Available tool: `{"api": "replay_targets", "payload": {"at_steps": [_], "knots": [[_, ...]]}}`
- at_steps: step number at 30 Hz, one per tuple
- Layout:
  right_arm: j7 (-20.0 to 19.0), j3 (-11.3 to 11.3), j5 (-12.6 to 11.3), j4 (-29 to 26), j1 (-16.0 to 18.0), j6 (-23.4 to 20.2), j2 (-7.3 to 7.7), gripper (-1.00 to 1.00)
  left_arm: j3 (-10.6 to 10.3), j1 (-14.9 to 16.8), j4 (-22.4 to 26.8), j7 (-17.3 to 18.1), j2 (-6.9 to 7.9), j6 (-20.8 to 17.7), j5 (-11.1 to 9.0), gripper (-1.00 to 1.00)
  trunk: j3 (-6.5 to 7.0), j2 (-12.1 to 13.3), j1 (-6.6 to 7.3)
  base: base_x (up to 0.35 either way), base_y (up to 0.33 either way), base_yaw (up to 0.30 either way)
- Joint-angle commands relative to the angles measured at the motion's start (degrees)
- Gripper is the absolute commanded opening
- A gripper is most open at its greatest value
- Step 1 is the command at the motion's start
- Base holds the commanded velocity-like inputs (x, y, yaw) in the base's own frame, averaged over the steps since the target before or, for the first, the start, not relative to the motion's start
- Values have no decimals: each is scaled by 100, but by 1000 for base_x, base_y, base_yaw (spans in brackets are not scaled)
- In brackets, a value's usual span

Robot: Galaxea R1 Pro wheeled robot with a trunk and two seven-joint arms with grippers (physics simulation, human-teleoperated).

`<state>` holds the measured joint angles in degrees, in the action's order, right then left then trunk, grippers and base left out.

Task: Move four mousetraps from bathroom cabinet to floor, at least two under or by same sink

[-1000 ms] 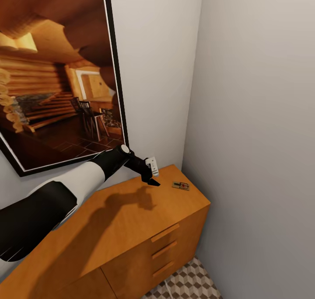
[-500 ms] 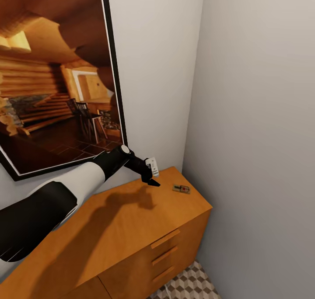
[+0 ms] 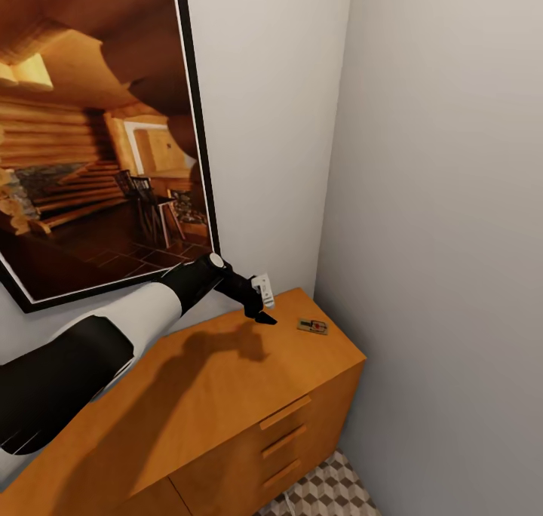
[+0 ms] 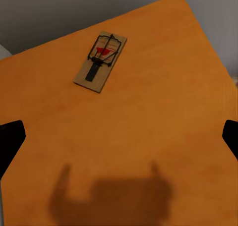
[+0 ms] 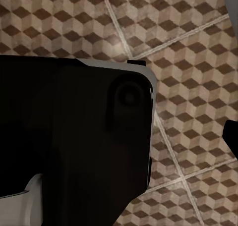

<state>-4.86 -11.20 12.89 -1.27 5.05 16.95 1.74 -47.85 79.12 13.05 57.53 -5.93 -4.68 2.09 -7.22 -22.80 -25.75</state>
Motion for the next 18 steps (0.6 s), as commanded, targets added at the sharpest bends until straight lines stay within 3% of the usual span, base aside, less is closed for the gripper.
{"api": "replay_targets", "payload": {"at_steps": [1,5,10,18], "knots": [[-24,-51,37,4,4,19,2,100,22,-1,5,28,-24,-44,21,100,-12,-12,-3,0,0,0],[-24,-54,32,4,4,19,2,100,22,-68,5,51,-79,15,20,100,-12,-12,-3,0,0,0],[-24,-56,31,4,4,19,2,100,22,-230,5,166,-158,592,22,100,-12,-12,-3,0,0,0],[-24,-57,30,4,4,19,-2,100,22,-339,5,343,-162,742,27,100,-12,-12,-3,0,0,0]]}}
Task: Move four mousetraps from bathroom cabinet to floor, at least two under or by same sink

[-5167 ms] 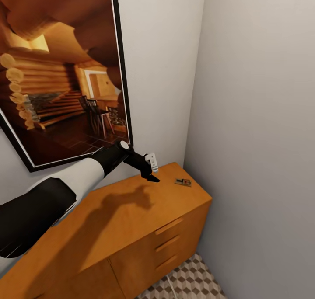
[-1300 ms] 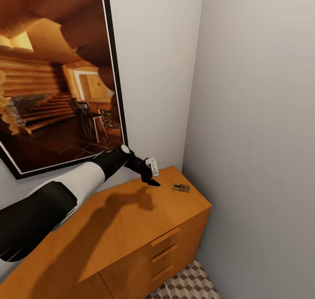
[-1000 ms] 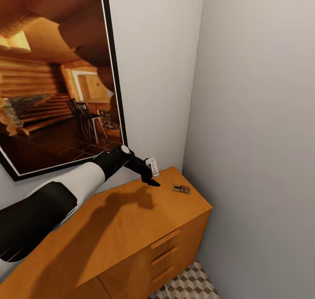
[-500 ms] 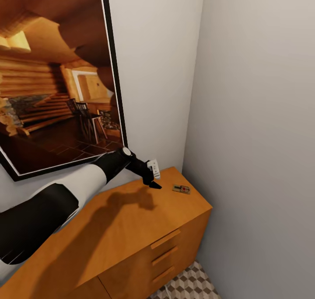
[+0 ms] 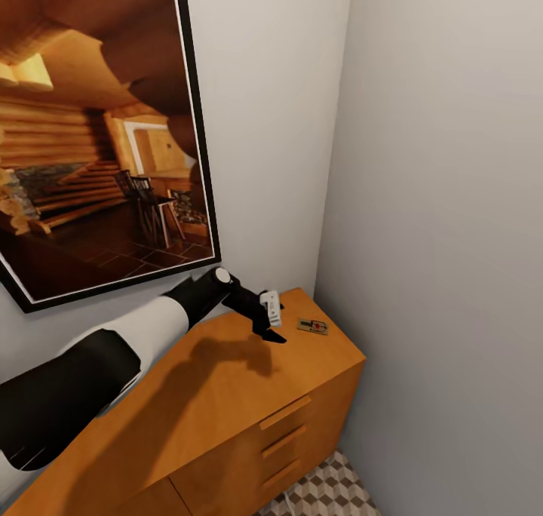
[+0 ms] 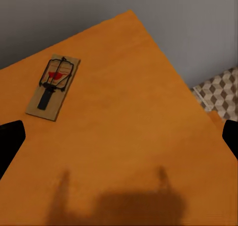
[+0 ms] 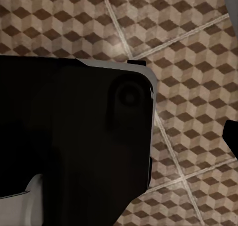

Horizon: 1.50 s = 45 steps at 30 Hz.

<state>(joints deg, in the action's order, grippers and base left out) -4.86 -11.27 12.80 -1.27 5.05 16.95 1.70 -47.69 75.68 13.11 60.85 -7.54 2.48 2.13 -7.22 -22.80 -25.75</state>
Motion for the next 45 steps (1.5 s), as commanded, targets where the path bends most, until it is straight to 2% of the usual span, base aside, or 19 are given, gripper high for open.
{"api": "replay_targets", "payload": {"at_steps": [1,6,12,18,33,45], "knots": [[-24,-50,39,4,4,19,1,100,5,-8,-2,17,-2,52,23,100,-12,-12,-3,0,0,0],[-24,-46,38,4,6,19,-2,100,5,-77,-6,29,4,287,36,100,-12,-12,-3,0,0,0],[-24,-43,38,4,5,19,-2,100,5,-98,-37,32,13,385,40,100,-12,-12,-3,0,0,0],[-24,-42,38,4,6,19,-3,100,-2,-104,-94,18,8,414,42,100,-12,-12,-3,65,0,0],[-24,-42,39,4,4,19,-3,100,-12,-114,-107,20,-19,412,45,100,-12,-12,-3,233,0,0],[-24,-42,39,4,5,19,-3,100,-12,-180,-107,20,-28,411,42,100,-12,-12,-3,30,0,0]]}}
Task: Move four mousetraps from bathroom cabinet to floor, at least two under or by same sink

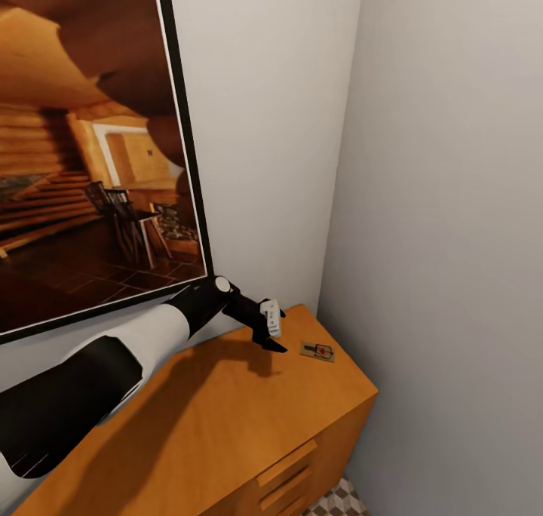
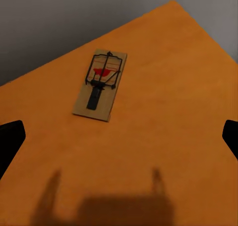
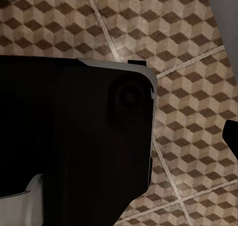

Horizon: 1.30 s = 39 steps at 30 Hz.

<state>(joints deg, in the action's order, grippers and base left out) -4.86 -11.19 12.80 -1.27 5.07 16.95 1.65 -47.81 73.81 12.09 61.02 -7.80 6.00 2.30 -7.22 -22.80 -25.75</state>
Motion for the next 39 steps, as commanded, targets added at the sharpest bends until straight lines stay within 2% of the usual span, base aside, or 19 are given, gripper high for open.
{"api": "replay_targets", "payload": {"at_steps": [1,12,39], "knots": [[-24,-50,39,4,4,21,2,100,-1,4,-5,2,-2,59,25,100,-12,-12,-3,2,0,0],[-32,-50,39,4,3,28,10,100,-1,-46,-5,5,-8,59,32,100,-32,-12,-3,0,0,-25],[-33,-50,39,4,3,28,11,100,-1,-50,-5,12,-11,50,34,100,-263,-12,-3,0,0,-94]]}}
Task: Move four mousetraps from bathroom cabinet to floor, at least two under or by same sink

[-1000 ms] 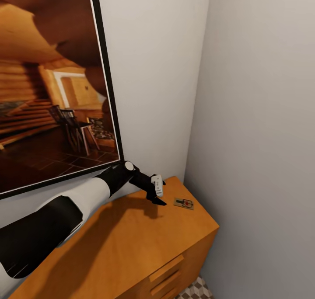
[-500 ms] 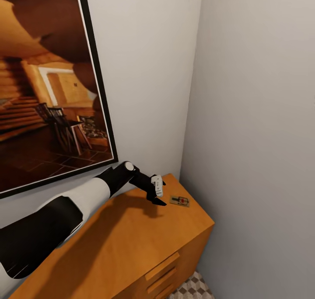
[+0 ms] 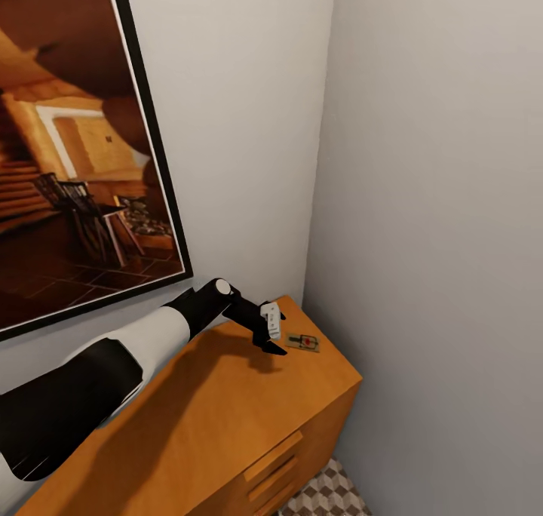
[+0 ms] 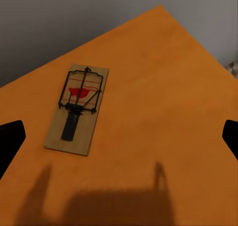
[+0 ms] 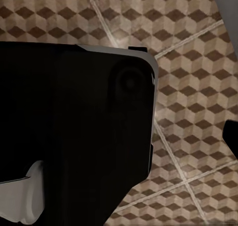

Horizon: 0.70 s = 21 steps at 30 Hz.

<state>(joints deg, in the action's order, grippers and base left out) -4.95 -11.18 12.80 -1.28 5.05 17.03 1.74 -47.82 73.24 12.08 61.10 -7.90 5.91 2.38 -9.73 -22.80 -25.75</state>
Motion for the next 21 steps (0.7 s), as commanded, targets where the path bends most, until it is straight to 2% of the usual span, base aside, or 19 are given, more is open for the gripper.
{"api": "replay_targets", "payload": {"at_steps": [1,12,19,21], "knots": [[-24,-50,39,5,6,19,2,100,1,6,-4,4,-1,59,27,100,-21,-12,-3,0,0,-78],[-24,-50,39,5,5,24,2,100,7,6,-11,2,18,53,41,100,-119,-12,-3,0,0,-59],[-24,-50,39,5,5,28,2,100,46,6,-146,-14,80,42,57,100,-181,-12,-3,0,0,-4],[-24,-50,39,5,5,28,2,100,56,6,-158,-17,151,42,55,100,-199,-12,-3,0,0,-1]]}}
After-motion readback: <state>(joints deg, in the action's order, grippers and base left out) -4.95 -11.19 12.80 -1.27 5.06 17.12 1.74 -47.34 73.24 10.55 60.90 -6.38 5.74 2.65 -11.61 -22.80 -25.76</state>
